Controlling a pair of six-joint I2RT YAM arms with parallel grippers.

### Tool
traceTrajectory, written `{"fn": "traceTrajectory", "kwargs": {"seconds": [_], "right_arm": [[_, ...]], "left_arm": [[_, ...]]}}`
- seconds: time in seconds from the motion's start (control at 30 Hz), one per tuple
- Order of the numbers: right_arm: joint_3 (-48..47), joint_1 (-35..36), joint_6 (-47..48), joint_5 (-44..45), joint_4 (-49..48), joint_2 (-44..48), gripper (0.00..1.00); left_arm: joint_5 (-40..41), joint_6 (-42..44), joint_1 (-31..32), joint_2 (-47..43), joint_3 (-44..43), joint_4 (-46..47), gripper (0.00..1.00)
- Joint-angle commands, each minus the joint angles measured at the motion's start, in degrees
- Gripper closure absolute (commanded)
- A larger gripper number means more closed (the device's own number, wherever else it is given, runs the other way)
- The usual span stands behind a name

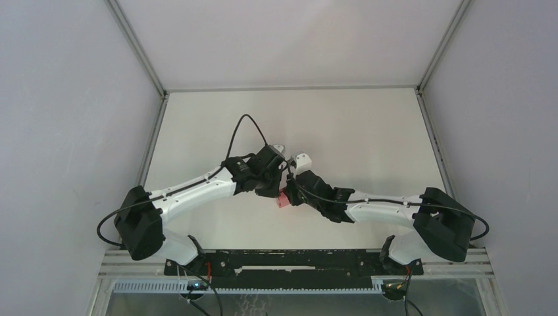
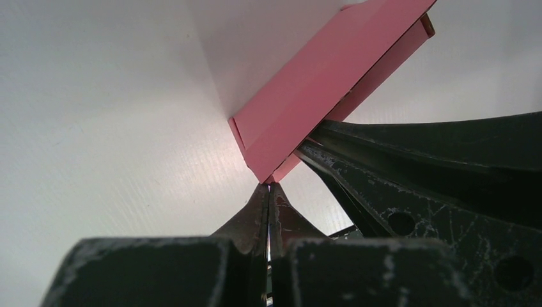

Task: Fold the paper box
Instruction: Close the paper box at the center of the board.

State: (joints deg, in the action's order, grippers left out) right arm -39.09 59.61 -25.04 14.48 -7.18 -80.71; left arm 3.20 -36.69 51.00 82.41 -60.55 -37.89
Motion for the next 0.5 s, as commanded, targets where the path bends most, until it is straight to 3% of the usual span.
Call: {"fn": "traceTrajectory", "kwargs": {"seconds": [0.0, 0.47], "right_arm": [[-0.5, -0.1, -1.3, -1.5, 3.0, -1.5, 0.81], [-0.5, -0.3, -1.5, -1.6, 2.9, -1.8, 0.81]], "left_arm": [[0.6, -0.7, 0.8, -1.3, -0.8, 1.2, 1.0], [0.0, 0.4, 0.9, -2.1, 0.8, 0.0, 1.0]]}}
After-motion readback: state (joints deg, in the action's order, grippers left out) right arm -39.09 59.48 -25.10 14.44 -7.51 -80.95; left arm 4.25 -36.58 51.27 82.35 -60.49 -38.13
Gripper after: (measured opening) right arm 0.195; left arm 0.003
